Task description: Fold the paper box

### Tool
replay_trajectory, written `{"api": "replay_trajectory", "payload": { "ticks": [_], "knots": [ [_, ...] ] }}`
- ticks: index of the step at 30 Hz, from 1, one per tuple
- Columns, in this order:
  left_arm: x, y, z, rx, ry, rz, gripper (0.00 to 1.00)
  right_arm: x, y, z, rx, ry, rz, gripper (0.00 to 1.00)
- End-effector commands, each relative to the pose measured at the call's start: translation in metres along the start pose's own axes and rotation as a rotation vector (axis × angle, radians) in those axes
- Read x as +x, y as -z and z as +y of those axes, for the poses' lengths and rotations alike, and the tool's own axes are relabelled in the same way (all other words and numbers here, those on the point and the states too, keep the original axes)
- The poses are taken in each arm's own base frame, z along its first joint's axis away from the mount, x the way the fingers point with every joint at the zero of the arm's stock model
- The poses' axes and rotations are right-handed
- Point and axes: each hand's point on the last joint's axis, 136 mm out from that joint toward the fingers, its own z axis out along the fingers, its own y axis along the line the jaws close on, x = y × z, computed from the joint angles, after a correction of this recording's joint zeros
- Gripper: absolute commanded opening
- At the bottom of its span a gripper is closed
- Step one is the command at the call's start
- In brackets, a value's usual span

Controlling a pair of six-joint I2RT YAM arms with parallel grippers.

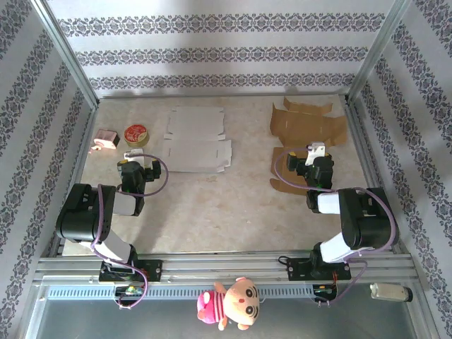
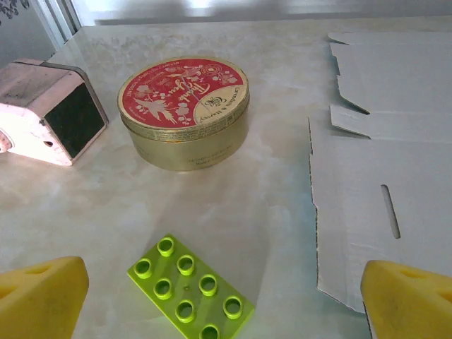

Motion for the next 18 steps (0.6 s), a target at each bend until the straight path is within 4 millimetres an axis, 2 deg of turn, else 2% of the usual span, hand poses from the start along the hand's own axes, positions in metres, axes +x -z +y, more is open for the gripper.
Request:
{"api": "replay_trajectory", "payload": {
  "ticks": [1, 13, 16, 18],
  "knots": [
    [-0.019, -0.002, -0.004, 0.002, 0.003, -0.065, 0.99, -0.011, -0.002, 0.001, -0.002, -0.01, -0.035, 0.98],
    [-0.019, -0.001, -0.002, -0.01, 0.009, -0.068, 0.99, -0.012, -0.003, 0.002, -0.009, -0.015, -0.039, 0.98],
    [-0.022, 0.001, -0.001, -0.011, 0.007, -0.078, 0.99, -0.022, 0.002, 0.011, -0.056, -0.001, 0.025, 0.98],
    [-0.03, 0.01, 0.002, -0.021, 0.015, -0.099, 0.99, -0.037, 0.01, 0.007, -0.03, -0.062, 0.11, 0.98]
  ]
}}
